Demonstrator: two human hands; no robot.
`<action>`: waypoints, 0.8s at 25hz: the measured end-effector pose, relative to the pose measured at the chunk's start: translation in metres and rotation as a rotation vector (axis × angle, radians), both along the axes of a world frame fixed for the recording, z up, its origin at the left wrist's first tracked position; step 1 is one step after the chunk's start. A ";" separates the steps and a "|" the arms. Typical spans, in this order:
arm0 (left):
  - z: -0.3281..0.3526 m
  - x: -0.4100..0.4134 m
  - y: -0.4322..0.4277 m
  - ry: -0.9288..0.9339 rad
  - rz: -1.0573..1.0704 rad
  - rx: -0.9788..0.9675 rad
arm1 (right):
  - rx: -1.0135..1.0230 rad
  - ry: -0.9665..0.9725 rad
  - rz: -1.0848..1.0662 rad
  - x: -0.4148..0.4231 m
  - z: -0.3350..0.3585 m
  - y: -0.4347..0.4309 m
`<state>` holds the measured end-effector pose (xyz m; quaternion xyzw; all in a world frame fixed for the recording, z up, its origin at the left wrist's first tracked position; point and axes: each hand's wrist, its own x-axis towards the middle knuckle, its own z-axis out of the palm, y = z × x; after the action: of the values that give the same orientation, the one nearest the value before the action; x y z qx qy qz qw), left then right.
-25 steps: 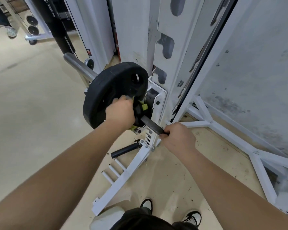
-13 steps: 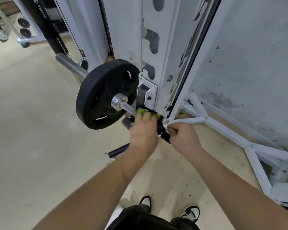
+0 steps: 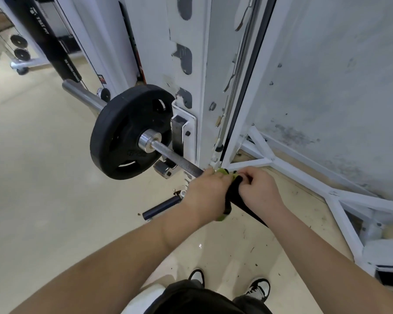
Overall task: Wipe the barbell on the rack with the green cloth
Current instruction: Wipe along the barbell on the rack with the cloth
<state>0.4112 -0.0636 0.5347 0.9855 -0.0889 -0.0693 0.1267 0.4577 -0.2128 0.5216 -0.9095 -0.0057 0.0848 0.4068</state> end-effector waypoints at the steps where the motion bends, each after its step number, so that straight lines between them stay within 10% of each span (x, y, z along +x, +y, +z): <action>1: 0.006 0.012 0.011 -0.011 0.026 -0.022 | 0.011 -0.010 -0.007 -0.001 0.002 -0.003; 5: 0.018 0.065 0.035 -0.142 0.035 0.339 | 0.068 -0.002 -0.034 -0.007 0.003 -0.014; 8: 0.009 0.077 0.022 0.183 -0.036 0.491 | 0.086 0.027 -0.056 -0.014 0.004 -0.022; 14: 0.011 0.067 -0.016 0.210 -0.270 0.198 | 0.088 0.018 -0.112 -0.013 0.008 -0.047; 20: 0.012 0.060 0.020 0.047 0.120 0.380 | 0.086 0.064 -0.085 -0.019 0.002 -0.053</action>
<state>0.4711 -0.0435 0.5463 0.9933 -0.0124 -0.1001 -0.0557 0.4384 -0.2660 0.5239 -0.8876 0.0422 0.0962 0.4485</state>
